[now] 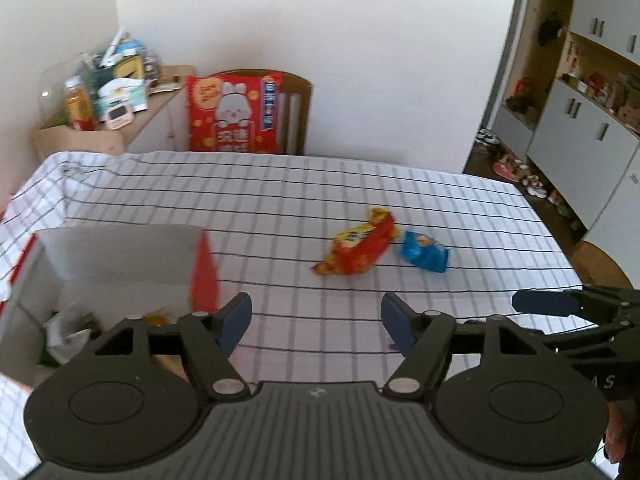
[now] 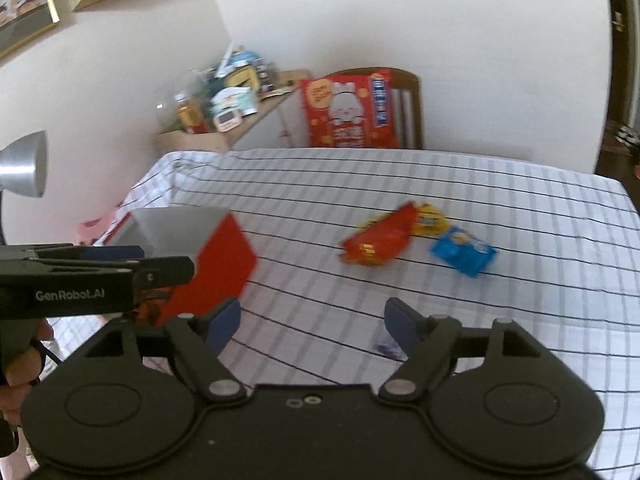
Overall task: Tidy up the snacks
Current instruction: 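Move both open tools from the box toward the red-and-yellow bag and purple candy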
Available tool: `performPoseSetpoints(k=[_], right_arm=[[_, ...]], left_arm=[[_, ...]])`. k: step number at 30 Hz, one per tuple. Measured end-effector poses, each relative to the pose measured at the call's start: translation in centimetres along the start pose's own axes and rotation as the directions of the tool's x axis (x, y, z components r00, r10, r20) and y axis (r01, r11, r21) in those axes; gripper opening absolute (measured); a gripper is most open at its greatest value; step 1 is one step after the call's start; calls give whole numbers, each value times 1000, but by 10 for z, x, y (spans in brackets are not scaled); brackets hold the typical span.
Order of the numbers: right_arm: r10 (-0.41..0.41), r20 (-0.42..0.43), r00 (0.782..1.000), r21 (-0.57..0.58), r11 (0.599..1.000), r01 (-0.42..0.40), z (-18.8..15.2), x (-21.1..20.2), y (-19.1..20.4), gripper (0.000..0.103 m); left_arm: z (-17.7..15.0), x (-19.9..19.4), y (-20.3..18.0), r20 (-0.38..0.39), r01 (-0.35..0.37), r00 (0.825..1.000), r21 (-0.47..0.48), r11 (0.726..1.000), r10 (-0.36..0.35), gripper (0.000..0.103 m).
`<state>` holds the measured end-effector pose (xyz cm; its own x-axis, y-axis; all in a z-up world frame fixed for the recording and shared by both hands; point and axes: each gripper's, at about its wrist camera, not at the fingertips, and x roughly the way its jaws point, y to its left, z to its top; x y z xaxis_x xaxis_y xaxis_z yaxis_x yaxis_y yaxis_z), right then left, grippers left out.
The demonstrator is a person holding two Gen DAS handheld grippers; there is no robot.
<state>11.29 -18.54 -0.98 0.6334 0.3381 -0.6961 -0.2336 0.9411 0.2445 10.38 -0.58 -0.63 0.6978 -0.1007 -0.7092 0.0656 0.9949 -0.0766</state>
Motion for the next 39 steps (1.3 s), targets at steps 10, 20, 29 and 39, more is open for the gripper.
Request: performPoseSetpoints(k=[10, 20, 29, 39], right_arm=[[-99, -6, 995, 28, 995, 99, -7, 3, -47, 99], [-116, -80, 990, 49, 992, 120, -13, 31, -72, 100], [-115, -161, 980, 35, 992, 122, -18, 84, -62, 99], [-146, -229, 962, 46, 986, 160, -21, 138, -60, 90]], left_arm=[[14, 58, -31, -52, 55, 997, 29, 998, -53, 73], [29, 127, -44, -144, 57, 989, 146, 988, -36, 73], [41, 182, -57, -213, 64, 977, 248, 967, -10, 73], [46, 228, -60, -254, 38, 966, 291, 956, 39, 73]])
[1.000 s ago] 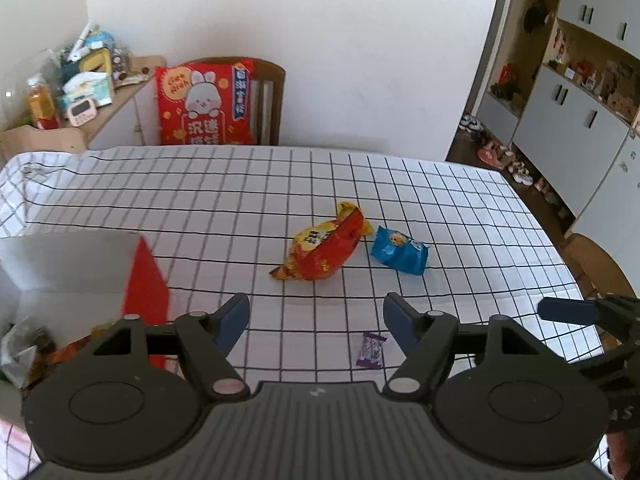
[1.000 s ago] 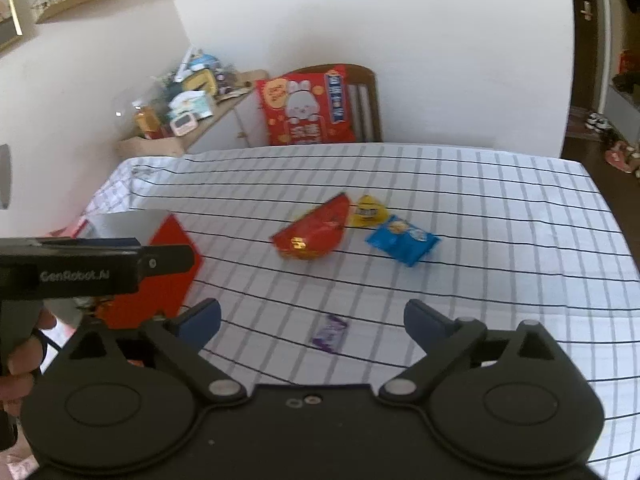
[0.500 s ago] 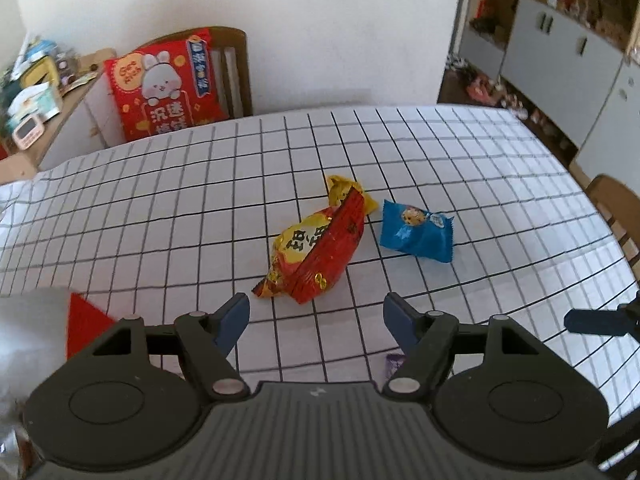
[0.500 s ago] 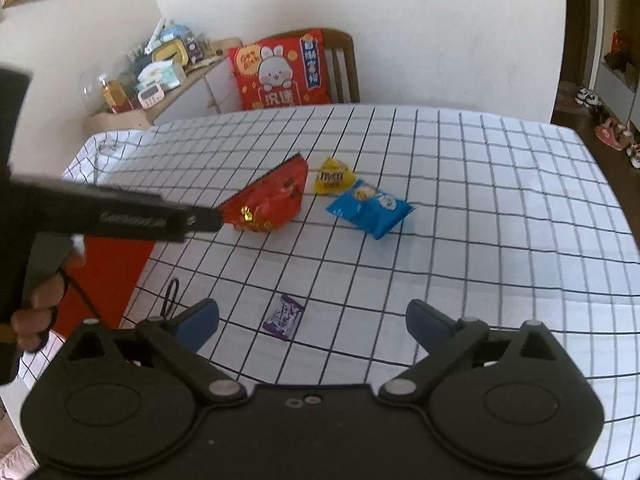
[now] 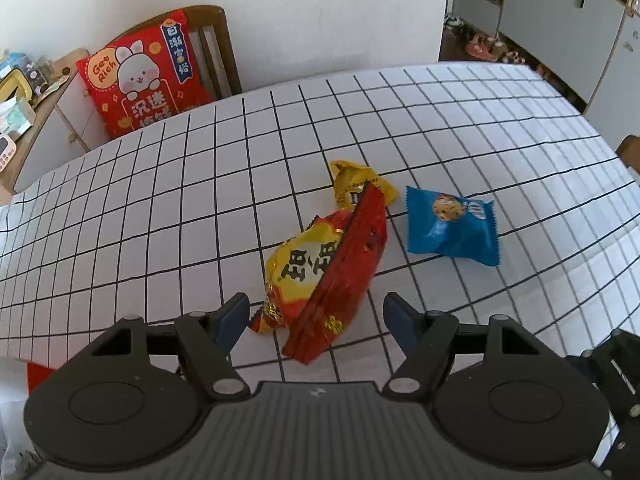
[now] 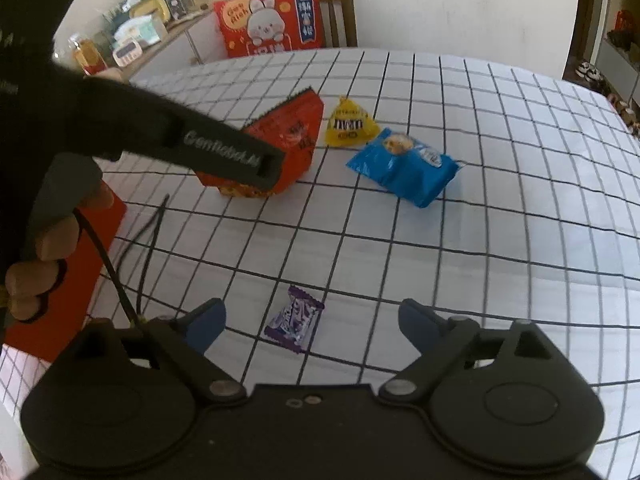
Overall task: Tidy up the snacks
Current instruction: 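Move both open tools from the box toward the red-and-yellow bag and purple candy, then grasp the red-and-yellow bag with the left tool while the right tool grasps the purple candy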
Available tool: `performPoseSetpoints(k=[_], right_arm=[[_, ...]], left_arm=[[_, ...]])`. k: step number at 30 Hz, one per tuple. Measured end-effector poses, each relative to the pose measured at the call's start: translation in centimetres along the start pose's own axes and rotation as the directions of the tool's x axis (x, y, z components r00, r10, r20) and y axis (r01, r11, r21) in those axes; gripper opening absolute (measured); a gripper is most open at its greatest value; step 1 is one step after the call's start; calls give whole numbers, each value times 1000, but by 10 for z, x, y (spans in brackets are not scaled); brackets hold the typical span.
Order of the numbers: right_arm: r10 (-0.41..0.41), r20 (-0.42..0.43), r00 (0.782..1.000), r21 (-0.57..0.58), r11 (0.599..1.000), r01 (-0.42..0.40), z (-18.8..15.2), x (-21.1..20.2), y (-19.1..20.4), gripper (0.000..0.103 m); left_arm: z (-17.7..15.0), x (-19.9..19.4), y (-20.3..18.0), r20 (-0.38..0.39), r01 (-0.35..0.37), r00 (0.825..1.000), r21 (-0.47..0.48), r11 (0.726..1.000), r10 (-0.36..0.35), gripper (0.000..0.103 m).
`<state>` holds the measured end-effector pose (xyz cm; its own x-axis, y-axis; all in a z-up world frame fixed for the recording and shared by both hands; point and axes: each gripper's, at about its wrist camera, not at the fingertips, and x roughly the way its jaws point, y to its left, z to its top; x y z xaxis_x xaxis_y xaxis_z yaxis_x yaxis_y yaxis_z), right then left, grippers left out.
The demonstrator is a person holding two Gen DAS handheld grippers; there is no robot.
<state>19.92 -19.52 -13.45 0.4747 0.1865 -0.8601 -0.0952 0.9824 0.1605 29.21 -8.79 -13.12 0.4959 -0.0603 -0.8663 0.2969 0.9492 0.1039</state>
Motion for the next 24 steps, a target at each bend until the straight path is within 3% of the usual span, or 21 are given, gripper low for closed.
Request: performPoseSetpoints(k=[6, 12, 15, 17, 24], right_arm=[[-32, -44, 999, -33, 999, 30, -3, 24, 12, 79], [-56, -30, 998, -95, 994, 53, -9, 30, 25, 73], [-73, -17, 997, -133, 989, 70, -12, 30, 31, 64], [-85, -8, 996, -154, 985, 83, -14, 29, 34, 58], [-97, 9, 995, -169, 981, 98, -16, 27, 36, 33]], left_arm=[[4, 17, 3, -25, -12, 1000, -5, 1000, 12, 73], [7, 26, 6, -36, 16, 999, -26, 1000, -17, 73], [7, 29, 8, -39, 18, 999, -39, 999, -19, 73], [8, 29, 7, -39, 21, 999, -42, 999, -23, 64], [6, 27, 3, -37, 6, 999, -37, 999, -7, 52]])
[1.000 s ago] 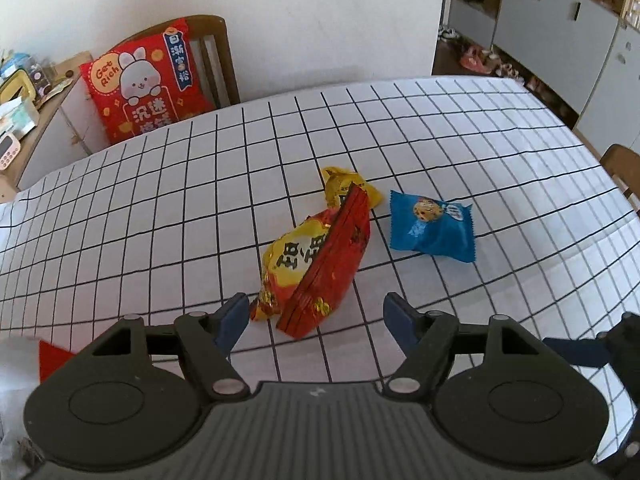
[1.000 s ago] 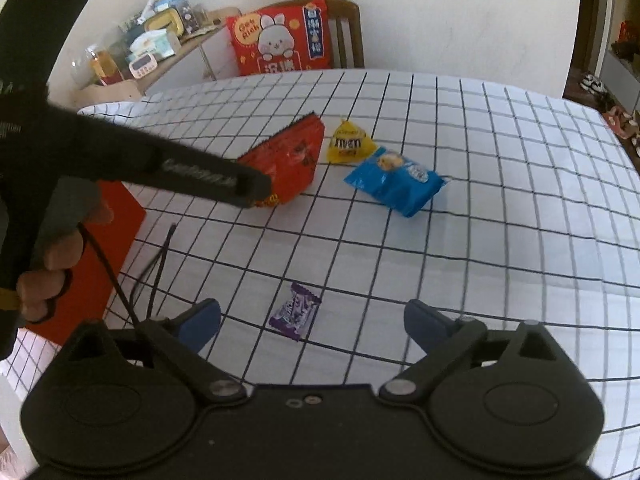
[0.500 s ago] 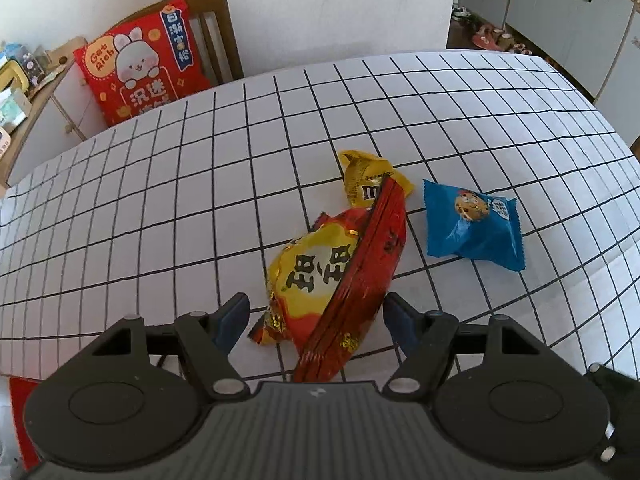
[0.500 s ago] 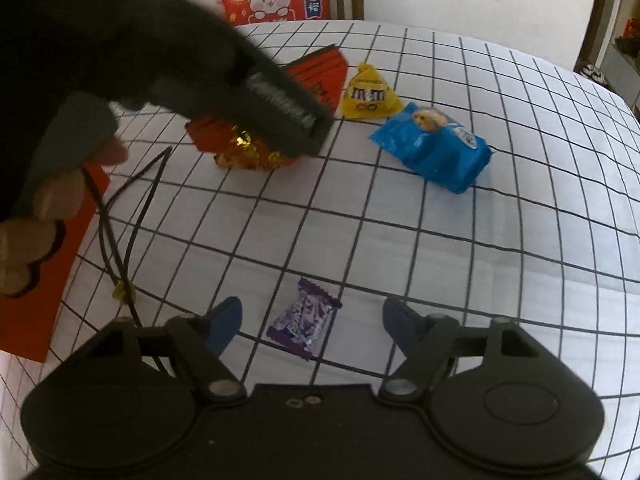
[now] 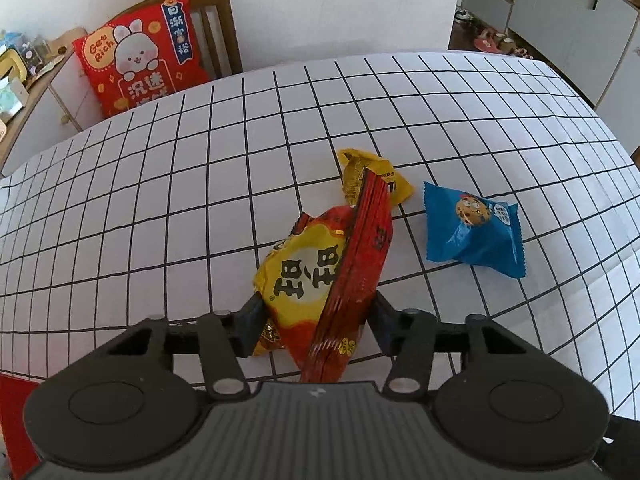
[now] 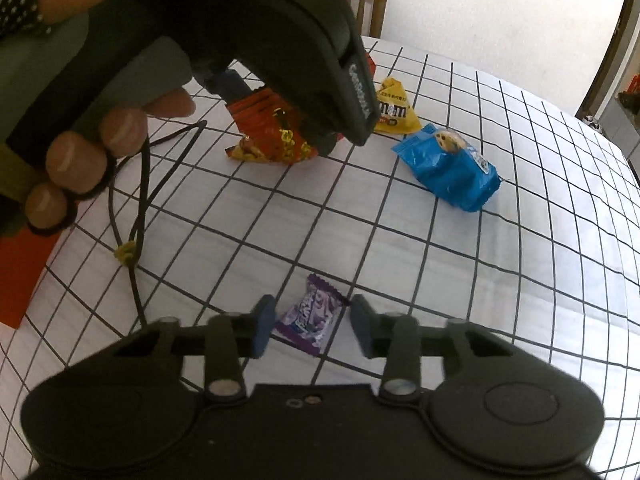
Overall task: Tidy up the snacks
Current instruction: 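Grasp the red-and-yellow bag with the left tool while the right tool grasps the purple candy, then carry the red-and-yellow bag with the left tool while the right tool carries the purple candy into the box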
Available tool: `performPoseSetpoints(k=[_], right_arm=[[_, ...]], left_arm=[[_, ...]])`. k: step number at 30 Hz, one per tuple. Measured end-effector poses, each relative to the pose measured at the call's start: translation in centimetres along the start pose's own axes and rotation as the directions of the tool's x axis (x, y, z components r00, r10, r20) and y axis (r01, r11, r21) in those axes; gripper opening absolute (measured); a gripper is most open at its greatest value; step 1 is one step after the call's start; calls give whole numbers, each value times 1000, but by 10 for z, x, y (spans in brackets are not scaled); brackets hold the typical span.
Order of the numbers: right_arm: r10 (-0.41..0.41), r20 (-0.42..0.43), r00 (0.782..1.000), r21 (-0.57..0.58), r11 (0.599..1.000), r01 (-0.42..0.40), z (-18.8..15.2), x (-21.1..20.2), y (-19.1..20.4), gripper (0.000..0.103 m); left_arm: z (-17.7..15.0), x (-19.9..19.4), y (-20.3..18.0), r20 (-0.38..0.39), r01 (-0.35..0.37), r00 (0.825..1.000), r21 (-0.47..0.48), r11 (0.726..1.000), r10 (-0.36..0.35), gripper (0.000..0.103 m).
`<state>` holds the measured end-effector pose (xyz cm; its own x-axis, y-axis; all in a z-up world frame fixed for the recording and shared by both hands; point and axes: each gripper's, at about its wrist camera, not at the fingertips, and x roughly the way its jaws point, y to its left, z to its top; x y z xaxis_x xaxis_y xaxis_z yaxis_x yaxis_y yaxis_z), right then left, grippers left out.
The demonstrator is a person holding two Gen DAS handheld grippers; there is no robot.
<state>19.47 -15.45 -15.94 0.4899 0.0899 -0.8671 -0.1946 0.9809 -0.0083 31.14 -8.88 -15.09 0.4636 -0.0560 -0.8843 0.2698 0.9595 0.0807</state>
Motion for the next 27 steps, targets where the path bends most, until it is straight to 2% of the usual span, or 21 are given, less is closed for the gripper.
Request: performPoseSetpoints(k=[1, 8, 20, 27], right_arm=[[3, 1, 1000, 6, 1000, -3, 0, 0, -1, 27], [46, 7, 999, 92, 995, -46, -1, -9, -16, 25], [118, 83, 990, 147, 981, -129, -5, -59, -35, 25], [162, 122, 979, 134, 975, -178, -7, -89, -32, 25]], left_arm=[[-1, -1, 0, 0, -6, 1000, 1, 1000, 6, 51], [-9, -12, 4, -6, -17, 1000, -28, 999, 17, 43], [-33, -66, 19, 12, 22, 1000, -114, 993, -21, 42], [-55, -109, 22, 31, 11, 1000, -153, 988, -6, 42]])
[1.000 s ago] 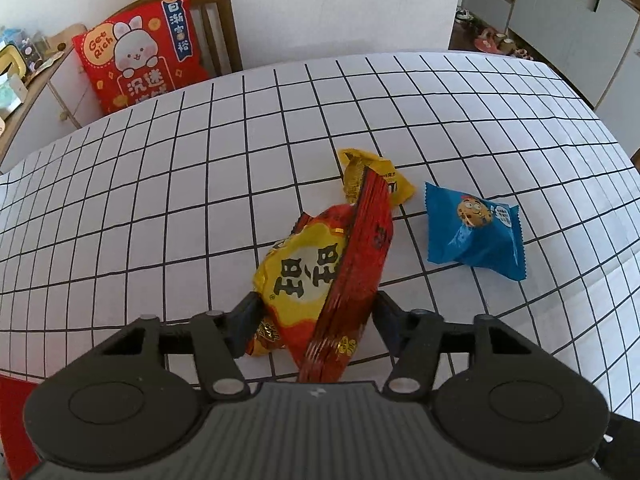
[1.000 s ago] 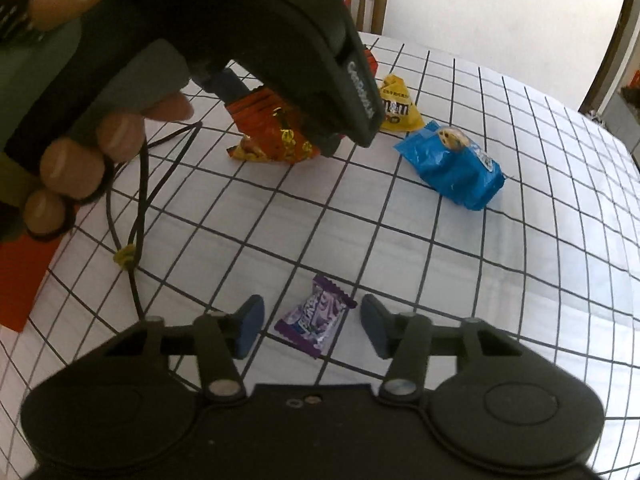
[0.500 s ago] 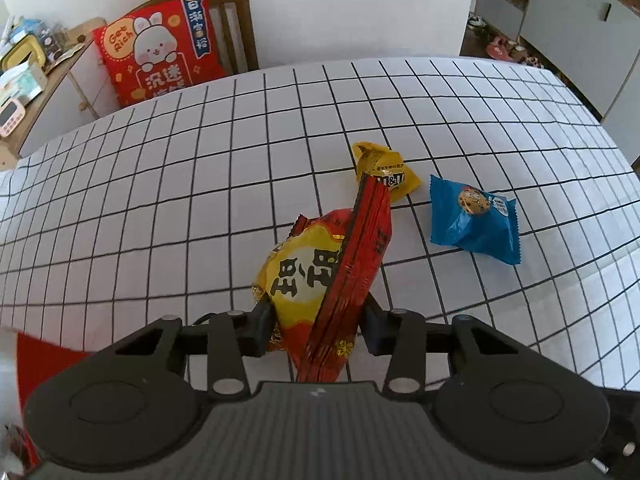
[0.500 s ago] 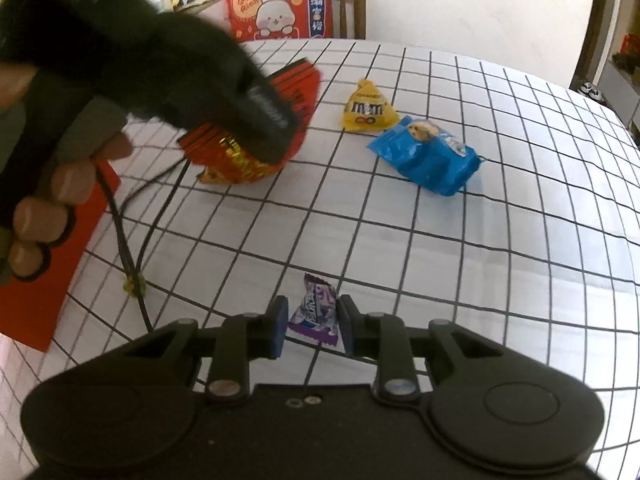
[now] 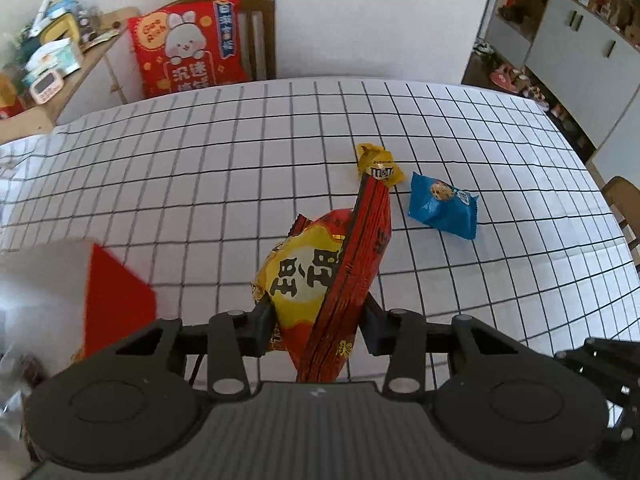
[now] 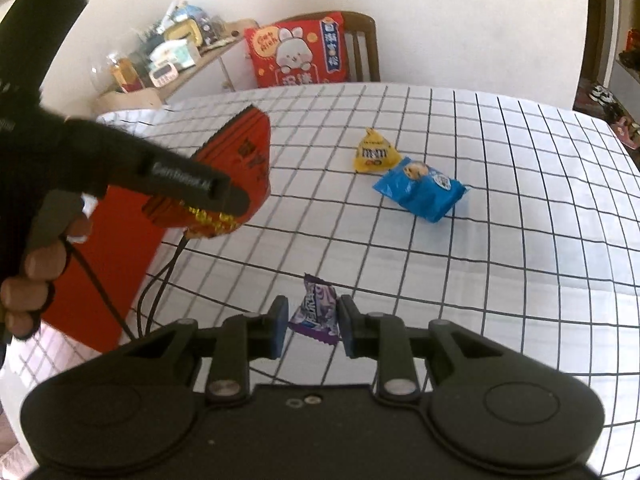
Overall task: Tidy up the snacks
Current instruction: 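Carry the red-and-yellow bag with the left tool while the right tool carries the purple candy into the box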
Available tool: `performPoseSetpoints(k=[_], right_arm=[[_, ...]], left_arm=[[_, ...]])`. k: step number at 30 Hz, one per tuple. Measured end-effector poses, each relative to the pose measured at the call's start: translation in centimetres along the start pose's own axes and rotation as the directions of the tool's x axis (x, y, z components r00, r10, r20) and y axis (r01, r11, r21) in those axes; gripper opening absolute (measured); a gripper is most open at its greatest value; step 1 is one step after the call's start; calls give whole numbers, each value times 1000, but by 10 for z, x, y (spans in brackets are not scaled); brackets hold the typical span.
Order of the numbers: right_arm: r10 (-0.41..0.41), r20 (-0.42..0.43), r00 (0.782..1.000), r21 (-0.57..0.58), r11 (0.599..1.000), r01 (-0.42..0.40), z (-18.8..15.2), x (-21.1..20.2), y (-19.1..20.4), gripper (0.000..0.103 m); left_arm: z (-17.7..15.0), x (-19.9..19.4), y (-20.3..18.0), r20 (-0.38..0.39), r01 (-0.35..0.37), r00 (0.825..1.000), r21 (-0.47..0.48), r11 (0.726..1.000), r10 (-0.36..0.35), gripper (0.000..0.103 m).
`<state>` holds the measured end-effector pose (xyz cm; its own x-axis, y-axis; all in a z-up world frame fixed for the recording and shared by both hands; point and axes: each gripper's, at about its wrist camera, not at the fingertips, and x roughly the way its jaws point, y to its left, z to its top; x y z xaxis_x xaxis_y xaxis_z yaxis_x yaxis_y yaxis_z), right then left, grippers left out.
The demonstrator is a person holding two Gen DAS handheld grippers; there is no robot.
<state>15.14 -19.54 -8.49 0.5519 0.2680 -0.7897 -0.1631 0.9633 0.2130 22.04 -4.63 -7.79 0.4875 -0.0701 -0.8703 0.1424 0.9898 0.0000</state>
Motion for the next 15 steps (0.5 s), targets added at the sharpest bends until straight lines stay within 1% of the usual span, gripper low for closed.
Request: performPoseSetpoints(k=[5, 8, 11, 15], right_arm=[[43, 21, 999, -15, 999, -43, 4, -17, 8, 25], [72, 34, 997, -31, 997, -71, 5, -29, 15, 25], [99, 43, 994, -46, 994, -97, 6, -39, 23, 25], [129, 55, 990, -68, 990, -125, 9, -48, 36, 25]], left_arm=[[-15, -34, 10, 22, -4, 1000, -52, 999, 5, 42], [-26, -55, 17, 30, 11, 1000, -92, 996, -8, 42], [-37, -74, 25, 46, 23, 999, -125, 992, -17, 42], [-52, -96, 40, 58, 22, 998, -186, 982, -11, 42]])
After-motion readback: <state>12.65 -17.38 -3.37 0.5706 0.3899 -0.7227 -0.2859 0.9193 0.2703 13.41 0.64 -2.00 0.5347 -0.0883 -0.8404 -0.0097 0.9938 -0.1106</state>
